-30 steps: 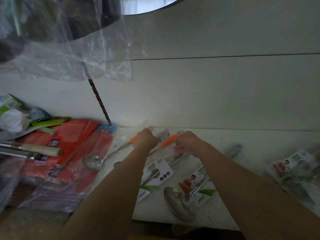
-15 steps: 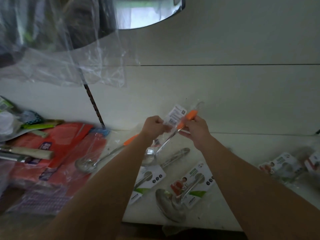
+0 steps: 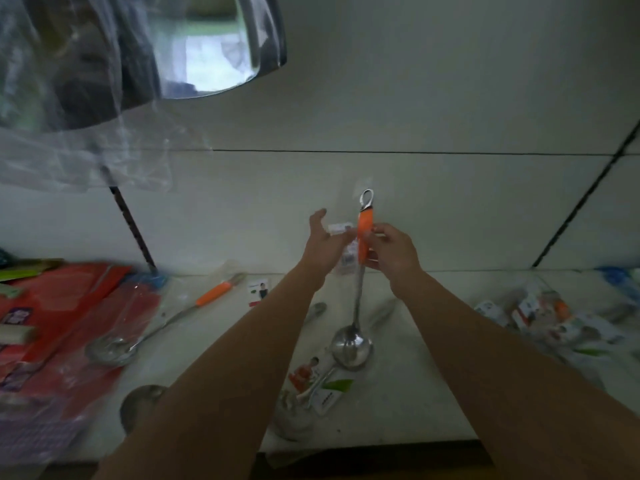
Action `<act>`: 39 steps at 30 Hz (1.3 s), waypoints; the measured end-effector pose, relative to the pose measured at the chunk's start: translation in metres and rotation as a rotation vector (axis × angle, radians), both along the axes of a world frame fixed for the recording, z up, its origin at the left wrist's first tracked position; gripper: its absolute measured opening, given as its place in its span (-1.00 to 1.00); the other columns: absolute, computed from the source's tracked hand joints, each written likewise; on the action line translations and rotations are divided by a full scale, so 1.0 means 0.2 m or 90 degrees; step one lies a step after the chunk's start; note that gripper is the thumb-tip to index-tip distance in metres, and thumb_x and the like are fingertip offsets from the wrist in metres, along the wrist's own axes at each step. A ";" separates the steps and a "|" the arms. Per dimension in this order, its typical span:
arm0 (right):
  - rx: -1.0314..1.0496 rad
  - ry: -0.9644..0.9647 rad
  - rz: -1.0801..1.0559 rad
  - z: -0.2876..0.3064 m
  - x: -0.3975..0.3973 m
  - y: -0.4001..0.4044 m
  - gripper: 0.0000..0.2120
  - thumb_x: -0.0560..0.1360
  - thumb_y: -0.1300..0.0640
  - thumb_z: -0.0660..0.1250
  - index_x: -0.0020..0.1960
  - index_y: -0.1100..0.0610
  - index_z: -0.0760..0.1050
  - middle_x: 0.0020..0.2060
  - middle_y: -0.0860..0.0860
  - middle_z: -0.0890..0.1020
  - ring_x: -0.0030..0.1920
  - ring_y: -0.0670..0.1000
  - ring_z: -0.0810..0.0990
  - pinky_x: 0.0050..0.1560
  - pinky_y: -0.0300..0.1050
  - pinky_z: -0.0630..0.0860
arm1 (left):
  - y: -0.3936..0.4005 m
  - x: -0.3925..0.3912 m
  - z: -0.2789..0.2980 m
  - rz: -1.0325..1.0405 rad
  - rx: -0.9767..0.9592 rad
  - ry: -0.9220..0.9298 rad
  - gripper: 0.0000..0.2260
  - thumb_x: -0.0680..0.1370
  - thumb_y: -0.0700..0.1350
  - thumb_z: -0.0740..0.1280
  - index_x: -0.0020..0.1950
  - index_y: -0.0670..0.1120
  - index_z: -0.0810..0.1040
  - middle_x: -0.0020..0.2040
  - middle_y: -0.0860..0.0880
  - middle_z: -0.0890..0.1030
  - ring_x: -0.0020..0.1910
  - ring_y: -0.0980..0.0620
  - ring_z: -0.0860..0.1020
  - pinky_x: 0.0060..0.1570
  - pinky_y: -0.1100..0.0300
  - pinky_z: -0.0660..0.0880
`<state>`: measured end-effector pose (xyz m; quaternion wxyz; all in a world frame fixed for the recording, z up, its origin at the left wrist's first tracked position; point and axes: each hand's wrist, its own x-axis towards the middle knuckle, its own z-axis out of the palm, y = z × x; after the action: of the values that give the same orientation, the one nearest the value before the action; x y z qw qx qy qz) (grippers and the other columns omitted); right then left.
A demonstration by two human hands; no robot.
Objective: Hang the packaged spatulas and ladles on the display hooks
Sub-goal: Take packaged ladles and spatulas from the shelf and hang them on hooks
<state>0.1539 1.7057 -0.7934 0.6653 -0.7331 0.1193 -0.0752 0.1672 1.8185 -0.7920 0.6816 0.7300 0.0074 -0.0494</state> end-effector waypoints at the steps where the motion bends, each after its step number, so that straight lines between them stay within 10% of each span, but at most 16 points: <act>1: 0.000 0.011 0.011 0.01 -0.02 -0.04 -0.95 0.55 0.24 0.27 -0.05 0.14 0.50 -0.20 0.16 0.57 -0.28 0.11 0.55 -0.17 -0.03 0.57 | -0.06 -0.02 0.01 -0.016 0.003 -0.049 -0.33 0.51 -0.20 0.36 0.50 0.04 0.07 0.32 -0.12 0.38 0.13 -0.04 0.47 0.07 0.14 0.48; 8: -0.064 0.050 -0.010 0.01 -0.08 -0.19 -0.57 0.51 0.34 0.24 0.30 -0.01 0.36 -0.15 0.16 0.57 -0.30 0.04 0.57 -0.27 -0.11 0.53 | -0.21 -0.01 -0.03 -0.118 0.052 -0.151 -0.49 0.48 -0.24 0.29 0.42 0.00 0.34 0.00 0.18 0.61 -0.07 0.17 0.57 0.04 0.29 0.49; 11: -0.202 -0.008 0.019 0.00 -0.07 -0.17 -0.32 0.53 0.24 0.28 0.49 -0.19 0.09 0.05 0.14 0.59 0.00 0.12 0.61 0.08 0.07 0.57 | -0.22 -0.01 -0.02 -0.070 0.107 -0.123 -0.64 0.47 -0.29 0.32 0.21 0.01 0.53 -0.06 0.03 0.64 -0.11 0.06 0.59 -0.09 0.38 0.50; 14: -0.227 -0.013 0.062 0.02 -0.07 -0.14 -0.35 0.53 0.14 0.28 0.51 -0.16 0.08 0.25 0.17 0.52 0.22 0.18 0.53 0.24 0.11 0.49 | -0.18 -0.01 -0.02 -0.023 0.218 -0.136 -0.72 0.46 -0.28 0.34 0.11 -0.03 0.60 -0.01 -0.04 0.62 -0.02 0.02 0.57 0.00 0.26 0.51; 21: -0.152 -0.002 0.070 0.05 -0.09 -0.08 -0.62 0.63 0.11 0.08 0.44 -0.08 0.31 0.09 0.17 0.57 -0.01 0.17 0.60 -0.16 -0.06 0.60 | -0.07 -0.05 0.03 0.008 0.297 -0.105 -0.76 0.40 -0.39 0.34 0.01 -0.18 0.62 -0.08 -0.08 0.62 -0.01 -0.01 0.57 0.10 0.11 0.53; 27: -0.204 -0.051 0.071 0.12 -0.13 -0.06 -0.33 0.53 0.41 0.11 0.41 -0.26 0.16 -0.12 0.19 0.52 -0.14 0.25 0.62 -0.10 0.10 0.63 | -0.06 -0.16 0.14 -0.040 0.305 -0.167 -0.41 0.47 -0.33 0.34 0.42 0.04 0.26 -0.16 -0.12 0.57 -0.19 0.00 0.54 -0.12 0.20 0.49; 33: -0.218 0.005 0.052 0.28 -0.17 -0.09 -0.76 0.52 0.38 0.19 0.14 0.33 0.54 -0.31 0.09 0.56 -0.33 0.07 0.56 -0.23 -0.03 0.61 | -0.10 -0.26 0.30 -0.008 0.401 -0.215 -0.78 0.49 -0.29 0.28 0.11 -0.19 0.59 0.03 -0.18 0.64 0.02 -0.10 0.58 -0.01 0.22 0.44; 39: -0.244 0.032 0.117 0.49 -0.32 -0.09 -0.81 0.43 0.32 0.35 0.03 0.34 0.60 -0.13 0.21 0.64 -0.09 0.16 0.66 0.05 0.06 0.61 | -0.11 -0.37 0.43 0.011 0.362 -0.219 -0.80 0.48 -0.30 0.30 0.06 -0.21 0.63 0.02 -0.20 0.65 0.03 -0.10 0.59 -0.11 0.29 0.38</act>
<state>0.0894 1.6873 -0.6956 0.5146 -0.8557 0.0523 -0.0172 0.0932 1.7958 -0.7062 0.4420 0.8887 -0.0881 0.0841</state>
